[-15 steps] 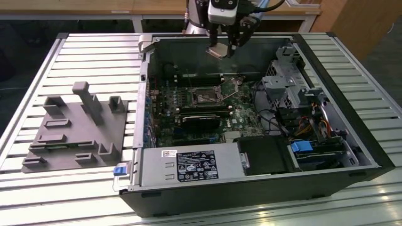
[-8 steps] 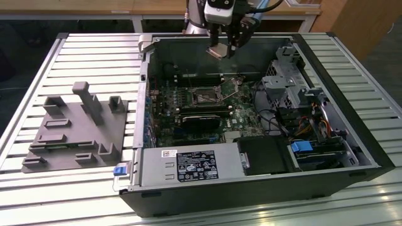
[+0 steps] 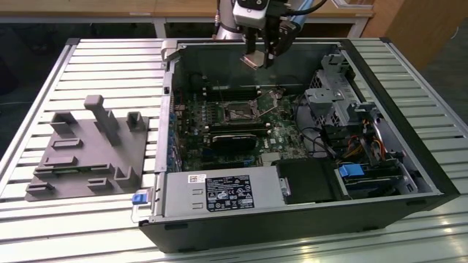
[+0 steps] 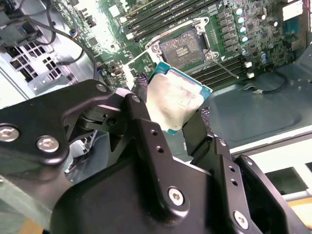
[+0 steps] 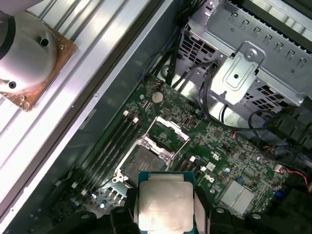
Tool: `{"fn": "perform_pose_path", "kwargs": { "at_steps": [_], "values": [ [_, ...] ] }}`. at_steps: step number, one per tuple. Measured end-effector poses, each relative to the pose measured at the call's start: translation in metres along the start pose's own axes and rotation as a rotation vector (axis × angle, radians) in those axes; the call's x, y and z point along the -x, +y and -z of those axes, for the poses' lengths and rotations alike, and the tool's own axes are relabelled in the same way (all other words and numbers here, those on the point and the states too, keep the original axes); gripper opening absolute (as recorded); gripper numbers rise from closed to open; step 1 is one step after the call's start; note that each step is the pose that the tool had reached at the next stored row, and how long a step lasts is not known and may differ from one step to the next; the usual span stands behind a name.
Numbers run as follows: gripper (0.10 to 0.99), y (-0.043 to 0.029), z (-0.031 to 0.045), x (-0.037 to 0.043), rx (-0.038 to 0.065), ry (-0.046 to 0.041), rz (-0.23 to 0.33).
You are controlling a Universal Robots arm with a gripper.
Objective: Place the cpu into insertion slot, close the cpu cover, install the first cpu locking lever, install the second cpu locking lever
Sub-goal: 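Place the cpu into insertion slot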
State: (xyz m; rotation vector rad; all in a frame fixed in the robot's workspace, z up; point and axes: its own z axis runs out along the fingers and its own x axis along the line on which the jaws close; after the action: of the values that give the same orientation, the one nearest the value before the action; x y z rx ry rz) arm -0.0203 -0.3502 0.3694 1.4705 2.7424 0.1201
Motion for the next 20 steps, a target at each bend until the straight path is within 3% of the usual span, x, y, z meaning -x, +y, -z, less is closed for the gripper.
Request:
{"fn": "perform_pose_path", "kwargs": {
  "at_steps": [20],
  "values": [
    [0.537,0.0001,-0.0007,-0.0003,0.0,-0.0165,-0.173]
  ]
}}
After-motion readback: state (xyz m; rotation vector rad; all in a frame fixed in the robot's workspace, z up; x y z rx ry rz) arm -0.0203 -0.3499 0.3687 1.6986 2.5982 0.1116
